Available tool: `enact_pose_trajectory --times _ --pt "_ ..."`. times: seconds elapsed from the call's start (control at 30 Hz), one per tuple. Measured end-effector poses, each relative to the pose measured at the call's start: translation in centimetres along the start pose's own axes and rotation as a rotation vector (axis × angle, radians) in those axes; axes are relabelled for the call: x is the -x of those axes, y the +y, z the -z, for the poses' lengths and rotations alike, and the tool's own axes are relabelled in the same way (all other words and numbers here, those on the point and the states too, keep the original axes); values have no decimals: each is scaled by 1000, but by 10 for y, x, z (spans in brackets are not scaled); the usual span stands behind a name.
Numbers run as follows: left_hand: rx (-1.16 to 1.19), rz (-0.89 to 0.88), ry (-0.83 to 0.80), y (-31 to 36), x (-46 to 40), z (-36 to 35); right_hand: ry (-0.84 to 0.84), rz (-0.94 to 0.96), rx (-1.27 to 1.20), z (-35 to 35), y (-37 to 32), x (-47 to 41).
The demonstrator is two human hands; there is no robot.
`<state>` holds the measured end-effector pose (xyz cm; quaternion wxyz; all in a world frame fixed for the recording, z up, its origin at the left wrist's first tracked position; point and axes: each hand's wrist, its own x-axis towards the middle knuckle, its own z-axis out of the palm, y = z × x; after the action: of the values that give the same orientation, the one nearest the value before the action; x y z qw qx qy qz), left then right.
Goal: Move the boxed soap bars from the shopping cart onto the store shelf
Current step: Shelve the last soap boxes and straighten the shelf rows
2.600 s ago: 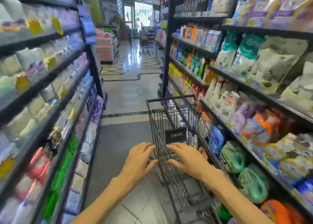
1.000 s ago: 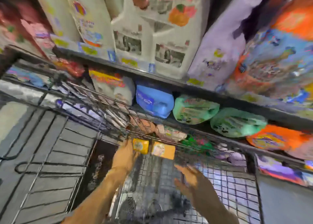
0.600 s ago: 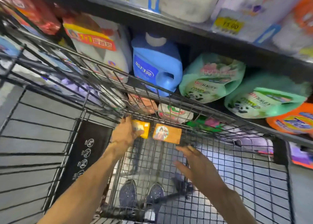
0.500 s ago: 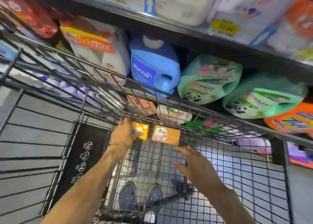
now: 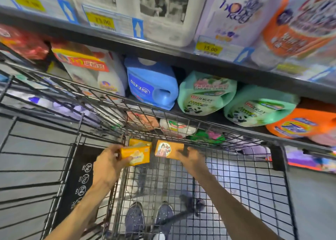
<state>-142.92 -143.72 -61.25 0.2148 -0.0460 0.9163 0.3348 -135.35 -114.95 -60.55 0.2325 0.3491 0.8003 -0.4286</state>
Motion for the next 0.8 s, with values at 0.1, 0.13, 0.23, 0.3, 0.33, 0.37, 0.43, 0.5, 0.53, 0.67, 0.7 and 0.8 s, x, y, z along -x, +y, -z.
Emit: enact_pose_trajectory --times 0.1,0.13,0.23,0.3,0.33,0.37,0.43,0.5,0.53,0.67,0.7,0.8 --pt "131 6 -54 -18 9 1 1 -51 -9 -34 26 -46" --pt "167 21 -69 -21 11 1 -4 -57 -16 -41 31 -54" --pt "219 41 -79 -27 17 0 84 -42 -36 -50 33 -52" --pt "241 42 -76 -27 22 -1 141 -22 -44 -48 28 -42" --pt "261 46 -74 -26 24 0 147 -8 -63 -45 25 -36" --pt "268 50 -73 -25 25 0 139 13 -112 -40 18 -27" --pt "275 43 -74 -18 29 2 109 47 -188 -31 13 -13" --pt "301 24 -82 -11 32 5 93 78 -250 -21 13 -1" --pt "316 11 -76 -6 34 8 86 94 -272 -16 15 6" --pt "341 -14 -79 6 38 20 57 176 -256 7 18 35" --pt "332 -42 -75 11 41 25 80 191 -226 14 20 45" --pt "307 -151 -84 36 59 42 148 203 -173 40 28 79"
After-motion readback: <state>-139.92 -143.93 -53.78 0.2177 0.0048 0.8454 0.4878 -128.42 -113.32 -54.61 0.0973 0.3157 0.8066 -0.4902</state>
